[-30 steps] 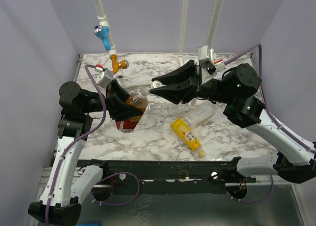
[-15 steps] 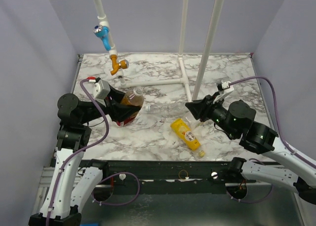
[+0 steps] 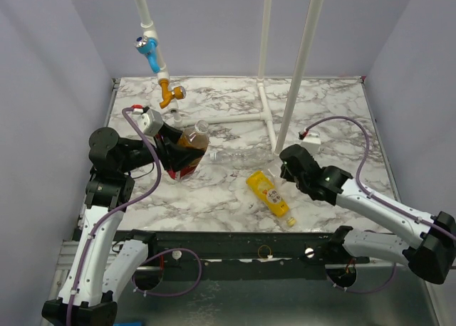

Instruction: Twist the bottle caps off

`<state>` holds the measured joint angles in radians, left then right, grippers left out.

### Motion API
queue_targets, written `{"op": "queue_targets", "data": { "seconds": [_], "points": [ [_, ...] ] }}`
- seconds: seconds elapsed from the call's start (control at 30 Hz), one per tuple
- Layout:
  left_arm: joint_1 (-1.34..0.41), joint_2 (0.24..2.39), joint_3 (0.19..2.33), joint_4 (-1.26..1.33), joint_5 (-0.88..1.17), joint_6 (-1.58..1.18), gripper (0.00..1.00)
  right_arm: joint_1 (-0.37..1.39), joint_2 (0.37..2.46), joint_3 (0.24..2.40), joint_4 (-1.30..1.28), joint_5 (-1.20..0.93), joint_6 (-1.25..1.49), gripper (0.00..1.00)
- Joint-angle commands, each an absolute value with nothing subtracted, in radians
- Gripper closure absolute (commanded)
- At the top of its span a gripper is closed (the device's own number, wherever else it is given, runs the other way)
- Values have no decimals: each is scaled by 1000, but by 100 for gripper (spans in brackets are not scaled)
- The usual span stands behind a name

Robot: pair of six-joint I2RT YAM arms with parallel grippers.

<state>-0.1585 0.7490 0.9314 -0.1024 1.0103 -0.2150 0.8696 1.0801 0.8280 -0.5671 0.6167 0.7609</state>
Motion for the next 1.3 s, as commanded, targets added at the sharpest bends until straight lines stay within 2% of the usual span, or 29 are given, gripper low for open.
{"op": "queue_targets", "data": {
  "seconds": [0.0, 0.13, 0.3, 0.43, 0.6, 0.87, 1.13, 1.27],
  "points": [
    [-156, 735, 956, -99, 993, -197, 83, 698, 1043, 747, -479, 529, 794, 99],
    [-156, 739, 957, -101, 994, -195, 83, 565, 1033, 693, -471, 495, 840, 99],
    [-155, 752, 971, -101, 997, -197, 83, 517, 1070, 672, -483, 565, 905, 99],
    [-155, 753, 973, -101, 997, -196, 83, 402, 1079, 630, -490, 597, 1007, 99],
    [-155, 751, 974, -104, 1001, -197, 83, 311, 1036, 546, -370, 593, 1002, 99],
    [-156, 755, 965, -106, 1004, -190, 83, 253, 1180, 532, -277, 630, 1019, 99],
    [-156, 744, 959, -106, 1003, -190, 83, 253, 1301, 563, -325, 623, 1071, 82],
    [-156, 733, 951, -106, 1002, -189, 83, 253, 1306, 573, -330, 593, 1071, 65]
  ]
}}
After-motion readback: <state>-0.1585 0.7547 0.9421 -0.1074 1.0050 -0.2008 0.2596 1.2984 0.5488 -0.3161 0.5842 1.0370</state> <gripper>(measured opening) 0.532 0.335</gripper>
